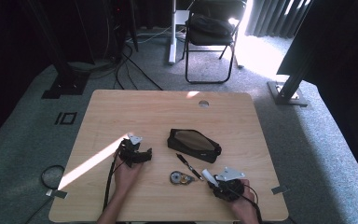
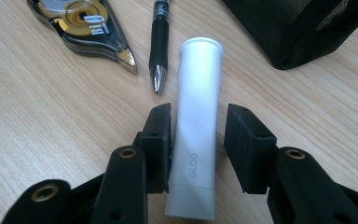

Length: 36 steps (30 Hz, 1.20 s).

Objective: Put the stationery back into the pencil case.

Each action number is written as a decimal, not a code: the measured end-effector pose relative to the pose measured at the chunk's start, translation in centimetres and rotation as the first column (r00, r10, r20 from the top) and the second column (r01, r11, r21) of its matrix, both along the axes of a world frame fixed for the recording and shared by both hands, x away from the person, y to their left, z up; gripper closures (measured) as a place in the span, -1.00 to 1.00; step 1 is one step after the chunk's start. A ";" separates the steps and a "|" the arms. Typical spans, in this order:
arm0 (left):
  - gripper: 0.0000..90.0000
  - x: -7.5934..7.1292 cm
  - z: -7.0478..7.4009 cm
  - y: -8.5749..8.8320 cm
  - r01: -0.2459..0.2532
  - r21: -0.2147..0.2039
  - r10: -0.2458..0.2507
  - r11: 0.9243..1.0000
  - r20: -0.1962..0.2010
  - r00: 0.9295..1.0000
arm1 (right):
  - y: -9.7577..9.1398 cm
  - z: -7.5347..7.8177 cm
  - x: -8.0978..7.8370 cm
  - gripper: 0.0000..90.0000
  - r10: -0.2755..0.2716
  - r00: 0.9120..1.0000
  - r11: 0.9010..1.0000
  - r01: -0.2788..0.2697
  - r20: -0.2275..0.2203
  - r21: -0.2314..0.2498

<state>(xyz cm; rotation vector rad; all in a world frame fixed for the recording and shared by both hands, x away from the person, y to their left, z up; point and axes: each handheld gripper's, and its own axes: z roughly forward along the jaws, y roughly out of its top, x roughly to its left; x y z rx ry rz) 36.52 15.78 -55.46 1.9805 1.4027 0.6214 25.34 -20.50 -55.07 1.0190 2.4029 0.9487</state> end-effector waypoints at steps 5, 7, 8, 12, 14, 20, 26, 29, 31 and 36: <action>-0.59 0.0 0.0 0.0 0.000 0.000 0.000 1.000 0.000 1.000 | 0.1 0.0 0.2 0.45 0.002 1.000 1.000 -0.002 -0.006 0.005; -0.59 0.0 0.0 0.0 0.000 0.000 0.000 1.000 0.000 1.000 | 0.1 0.0 0.3 0.48 -0.003 1.000 1.000 0.003 -0.012 0.007; -0.59 0.0 0.0 0.0 0.000 0.000 0.000 1.000 0.000 1.000 | 0.0 0.0 0.3 0.49 -0.009 1.000 1.000 0.009 -0.020 0.011; -0.59 0.0 0.0 0.0 0.000 0.000 0.000 1.000 0.000 1.000 | -0.1 0.1 0.4 0.54 -0.018 0.999 1.000 0.019 -0.037 0.019; -0.59 0.0 0.0 0.0 0.000 0.000 0.000 1.000 0.000 1.000 | -0.2 0.1 0.5 0.54 -0.023 0.998 0.999 0.024 -0.052 0.027; -0.59 0.0 0.0 0.0 0.000 0.000 0.000 1.000 0.000 1.000 | -0.1 0.2 0.7 0.56 -0.033 0.998 0.999 0.034 -0.059 0.014; -0.59 0.0 0.0 0.0 0.000 0.000 0.000 1.000 0.000 1.000 | 0.0 0.2 0.8 0.56 -0.039 0.997 0.999 0.040 -0.062 0.025; -0.59 0.0 0.0 0.0 0.000 0.000 0.000 1.000 0.000 1.000 | -0.2 0.5 0.7 0.56 -0.044 0.998 0.998 0.046 -0.053 0.038; -0.59 0.0 0.0 0.0 0.000 0.000 0.000 1.000 0.000 1.000 | -0.3 0.6 0.7 0.56 -0.046 0.998 0.998 0.048 -0.044 0.045; -0.59 0.0 0.0 0.0 0.000 0.000 0.000 1.000 0.000 1.000 | -0.4 0.9 0.8 0.56 -0.048 0.998 0.997 0.050 -0.034 0.055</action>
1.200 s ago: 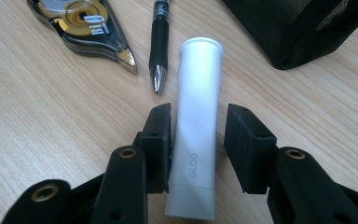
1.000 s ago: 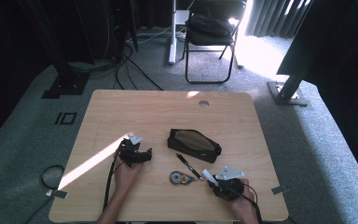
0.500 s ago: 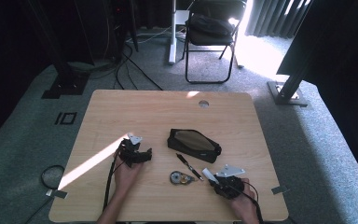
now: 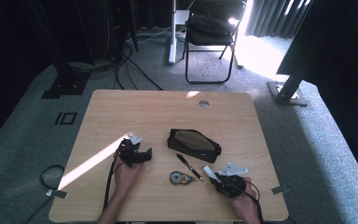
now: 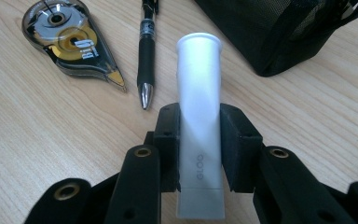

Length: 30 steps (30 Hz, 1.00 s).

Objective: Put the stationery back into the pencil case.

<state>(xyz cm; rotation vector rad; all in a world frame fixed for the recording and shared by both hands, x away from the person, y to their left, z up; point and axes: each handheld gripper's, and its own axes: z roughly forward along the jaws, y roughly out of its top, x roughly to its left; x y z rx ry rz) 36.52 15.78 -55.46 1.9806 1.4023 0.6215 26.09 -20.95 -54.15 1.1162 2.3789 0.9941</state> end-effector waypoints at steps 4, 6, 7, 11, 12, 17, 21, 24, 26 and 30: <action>-0.59 0.0 0.0 0.0 0.000 0.000 0.000 1.000 0.000 1.000 | -0.1 0.2 0.0 0.56 0.002 1.000 1.000 -0.002 0.004 0.004; -0.59 0.0 0.0 0.0 0.000 0.000 0.000 1.000 0.000 1.000 | 0.0 0.2 0.0 0.56 0.002 1.000 1.000 -0.002 0.005 0.006; -0.59 0.0 0.0 0.0 0.000 0.000 0.000 1.000 0.000 1.000 | 0.0 0.3 0.0 0.56 0.000 1.000 1.000 0.000 0.008 0.007; -0.59 0.0 0.0 0.0 0.000 0.000 0.000 1.000 0.000 1.000 | 0.0 0.4 0.0 0.56 0.001 1.000 1.000 -0.001 0.013 0.008; -0.59 0.0 0.0 0.0 0.000 0.000 0.000 1.000 0.000 1.000 | 0.0 0.5 0.0 0.56 0.003 1.000 1.000 -0.004 0.016 0.005; -0.59 0.0 0.0 0.0 0.000 0.000 0.000 1.000 0.000 1.000 | -0.1 0.7 0.1 0.57 0.003 1.000 1.000 -0.003 0.025 0.006; -0.59 0.0 0.0 0.0 0.000 0.000 0.000 1.000 0.000 1.000 | 0.0 0.7 0.1 0.57 0.006 1.000 1.000 -0.006 0.025 0.004; -0.59 0.0 0.0 0.0 -0.001 0.000 0.001 1.000 0.000 1.000 | 0.1 0.6 0.2 0.57 0.008 1.000 1.000 -0.008 0.023 -0.001; -0.59 0.0 0.0 0.0 0.000 0.000 0.000 1.000 0.000 1.000 | 0.1 0.6 0.4 0.57 0.013 1.000 1.000 -0.013 0.022 -0.006; -0.59 0.0 0.0 0.0 0.000 0.000 0.000 1.000 0.000 1.000 | 0.3 0.2 0.6 0.57 0.015 1.000 1.000 -0.015 0.012 -0.016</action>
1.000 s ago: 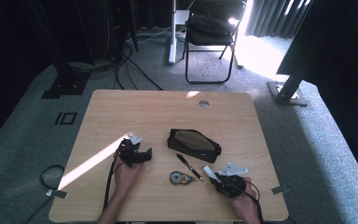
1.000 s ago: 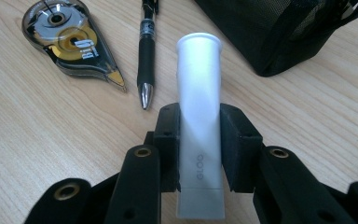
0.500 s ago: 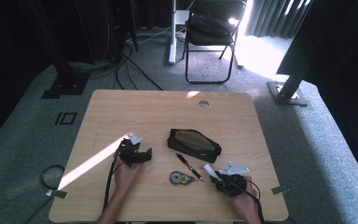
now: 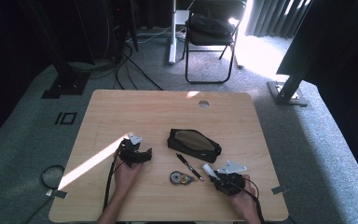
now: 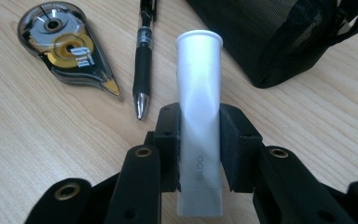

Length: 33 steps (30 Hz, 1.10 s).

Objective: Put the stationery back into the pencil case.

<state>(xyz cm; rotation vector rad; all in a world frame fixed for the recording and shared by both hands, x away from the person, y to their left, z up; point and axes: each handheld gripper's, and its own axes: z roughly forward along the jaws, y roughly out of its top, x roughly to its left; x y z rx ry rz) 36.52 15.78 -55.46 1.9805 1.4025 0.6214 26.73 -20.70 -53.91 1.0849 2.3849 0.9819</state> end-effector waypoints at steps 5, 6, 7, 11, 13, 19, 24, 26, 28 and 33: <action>-0.59 0.0 0.0 0.0 0.000 0.000 0.000 1.000 0.000 1.000 | 0.2 -0.3 0.2 0.57 0.000 1.000 1.000 0.000 -0.011 -0.004; -0.59 0.0 0.0 0.0 0.000 0.000 0.000 1.000 0.000 1.000 | 0.2 -0.3 0.3 0.57 0.002 1.000 1.000 -0.002 -0.014 -0.007; -0.59 0.0 0.0 0.0 0.000 0.000 0.000 1.000 0.000 1.000 | 0.2 -0.4 0.3 0.57 0.001 1.000 1.000 -0.001 -0.017 -0.008; -0.59 0.0 0.0 0.0 0.000 0.000 0.000 1.000 0.000 1.000 | 0.2 -0.6 0.5 0.57 0.000 1.000 1.000 0.000 -0.026 -0.009; -0.59 0.0 0.0 0.0 0.000 0.000 0.000 1.000 0.000 1.000 | 0.2 -0.7 0.6 0.57 0.003 1.000 1.000 -0.003 -0.029 -0.013; -0.59 0.0 0.0 0.0 0.000 0.000 0.000 1.000 0.000 1.000 | 0.3 -0.9 0.7 0.57 0.004 0.999 1.000 -0.005 -0.037 -0.008; -0.59 0.0 0.0 0.0 0.000 0.000 0.000 1.000 0.000 1.000 | 0.3 -0.9 0.9 0.55 0.021 0.998 1.000 -0.022 -0.052 -0.018; -0.59 0.0 0.0 0.0 -0.001 0.001 0.001 1.000 0.000 1.000 | 0.3 -0.8 0.9 0.53 0.027 0.998 0.999 -0.029 -0.058 -0.021; -0.59 0.0 0.0 0.0 0.000 0.000 0.000 1.000 0.000 1.000 | 0.2 -0.8 0.9 0.50 0.032 0.997 0.999 -0.033 -0.066 -0.020; -0.59 0.0 0.0 0.0 0.000 0.000 0.000 1.000 0.000 1.000 | 0.1 -0.7 0.6 0.43 0.030 0.997 0.999 -0.032 -0.067 -0.029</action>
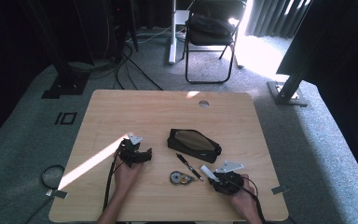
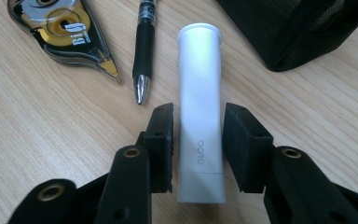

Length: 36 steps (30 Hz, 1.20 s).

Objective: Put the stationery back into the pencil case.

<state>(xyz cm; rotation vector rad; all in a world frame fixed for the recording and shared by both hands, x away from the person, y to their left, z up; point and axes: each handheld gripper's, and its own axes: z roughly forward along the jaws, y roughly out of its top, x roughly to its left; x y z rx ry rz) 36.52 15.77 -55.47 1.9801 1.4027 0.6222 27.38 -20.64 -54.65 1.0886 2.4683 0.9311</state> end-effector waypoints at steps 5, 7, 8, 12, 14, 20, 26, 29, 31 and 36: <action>-0.59 0.0 0.0 0.0 0.000 0.000 0.000 1.000 0.000 1.000 | 0.0 0.1 -0.1 0.50 -0.001 1.000 1.000 0.001 -0.004 -0.007; -0.59 0.0 0.0 0.0 0.000 -0.001 0.000 1.000 0.000 1.000 | 0.0 0.1 -0.2 0.47 -0.007 1.000 1.000 0.007 -0.006 -0.008; -0.59 0.0 0.0 0.0 -0.001 -0.001 0.001 1.000 0.000 1.000 | 0.0 0.1 -0.2 0.46 -0.008 1.000 1.000 0.008 -0.006 -0.008; -0.59 0.0 0.0 0.0 0.000 -0.001 0.000 1.000 0.000 1.000 | -0.2 0.1 -0.3 0.56 -0.008 1.000 1.000 0.008 -0.010 -0.011; -0.59 0.0 0.0 0.0 0.000 -0.001 0.000 1.000 0.000 1.000 | -0.2 0.1 -0.4 0.58 -0.005 1.000 1.000 0.005 -0.007 -0.013; -0.59 0.0 0.0 0.0 0.000 0.000 0.000 1.000 -0.001 1.000 | -0.2 0.0 -0.4 0.59 -0.014 1.000 1.000 0.014 0.004 -0.005; -0.59 0.0 0.0 0.0 0.000 0.000 0.000 1.000 -0.001 1.000 | -0.2 0.1 -0.5 0.59 -0.014 1.000 1.000 0.014 0.013 -0.005; -0.59 0.0 0.0 0.0 0.000 0.000 0.000 1.000 -0.001 1.000 | -0.2 0.3 -0.5 0.59 -0.015 1.000 1.000 0.015 0.017 -0.001; -0.59 0.0 0.0 0.0 0.000 0.000 0.000 1.000 -0.001 1.000 | -0.2 0.4 -0.6 0.59 -0.014 1.000 1.000 0.014 0.023 0.003; -0.59 0.0 0.0 0.0 0.000 0.000 0.000 1.000 -0.001 1.000 | -0.2 0.7 -0.6 0.59 -0.015 1.000 1.000 0.015 0.028 0.016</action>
